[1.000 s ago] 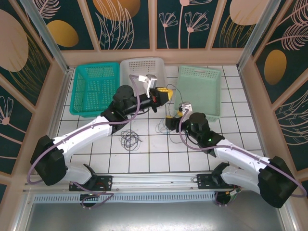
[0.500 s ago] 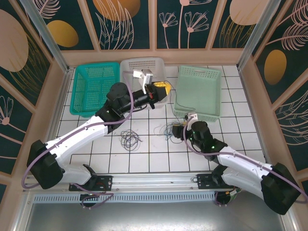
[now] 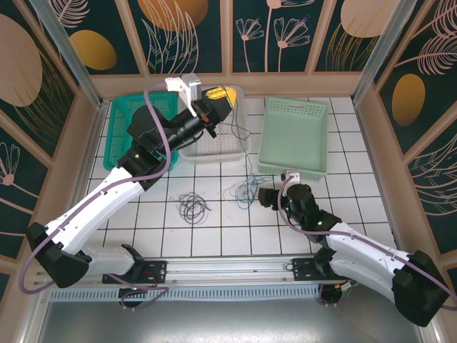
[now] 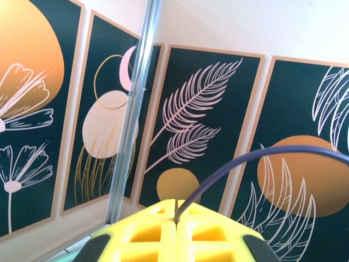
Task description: Untangle the cables
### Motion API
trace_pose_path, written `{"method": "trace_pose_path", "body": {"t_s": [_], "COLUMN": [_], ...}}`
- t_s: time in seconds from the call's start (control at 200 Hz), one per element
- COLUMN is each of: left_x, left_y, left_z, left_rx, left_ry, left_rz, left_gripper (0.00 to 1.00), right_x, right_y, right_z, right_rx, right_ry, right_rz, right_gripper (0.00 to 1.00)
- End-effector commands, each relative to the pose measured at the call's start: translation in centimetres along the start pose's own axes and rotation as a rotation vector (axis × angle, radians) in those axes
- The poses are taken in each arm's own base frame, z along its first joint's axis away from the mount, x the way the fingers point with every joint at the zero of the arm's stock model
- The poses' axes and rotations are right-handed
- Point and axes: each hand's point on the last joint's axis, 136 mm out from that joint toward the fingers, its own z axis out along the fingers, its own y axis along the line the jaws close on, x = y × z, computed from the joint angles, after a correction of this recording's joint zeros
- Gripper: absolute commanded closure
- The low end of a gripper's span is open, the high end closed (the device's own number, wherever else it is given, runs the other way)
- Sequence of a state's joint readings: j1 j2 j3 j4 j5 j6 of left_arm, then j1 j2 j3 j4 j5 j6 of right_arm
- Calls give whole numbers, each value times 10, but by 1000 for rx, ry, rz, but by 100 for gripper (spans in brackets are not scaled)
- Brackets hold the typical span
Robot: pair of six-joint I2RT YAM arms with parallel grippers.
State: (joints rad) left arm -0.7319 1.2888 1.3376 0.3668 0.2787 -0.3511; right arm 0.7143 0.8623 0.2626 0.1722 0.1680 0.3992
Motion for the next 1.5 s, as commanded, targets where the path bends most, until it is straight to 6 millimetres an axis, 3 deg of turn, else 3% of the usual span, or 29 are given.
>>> {"method": "trace_pose_path", "body": {"t_s": [0.0,0.45,0.981,1.181,1.496], "left_x": [-29,-84,-139,-134,-116], "left_y": [-11,-35,-62,-62,-55], "left_z": [-5,-12,-5,3,13], "left_rx": [17,65,137,161,177], "left_ry": [-72,-186,-253,-234,-213], "left_rz": [37,88,147,120,65], "left_gripper": [100,100,100,100,100], "right_x": [2,-7,-14,-20,-38], "right_y": [-7,5,19,25,37], "right_z": [4,9,20,20,-6], "right_rx": [39,-20,-67,-85,-117], "right_ry": [5,-27,-28,-33,-109], "right_rz": [14,7,7,2,-14], "right_gripper": [18,17,16,17,17]}}
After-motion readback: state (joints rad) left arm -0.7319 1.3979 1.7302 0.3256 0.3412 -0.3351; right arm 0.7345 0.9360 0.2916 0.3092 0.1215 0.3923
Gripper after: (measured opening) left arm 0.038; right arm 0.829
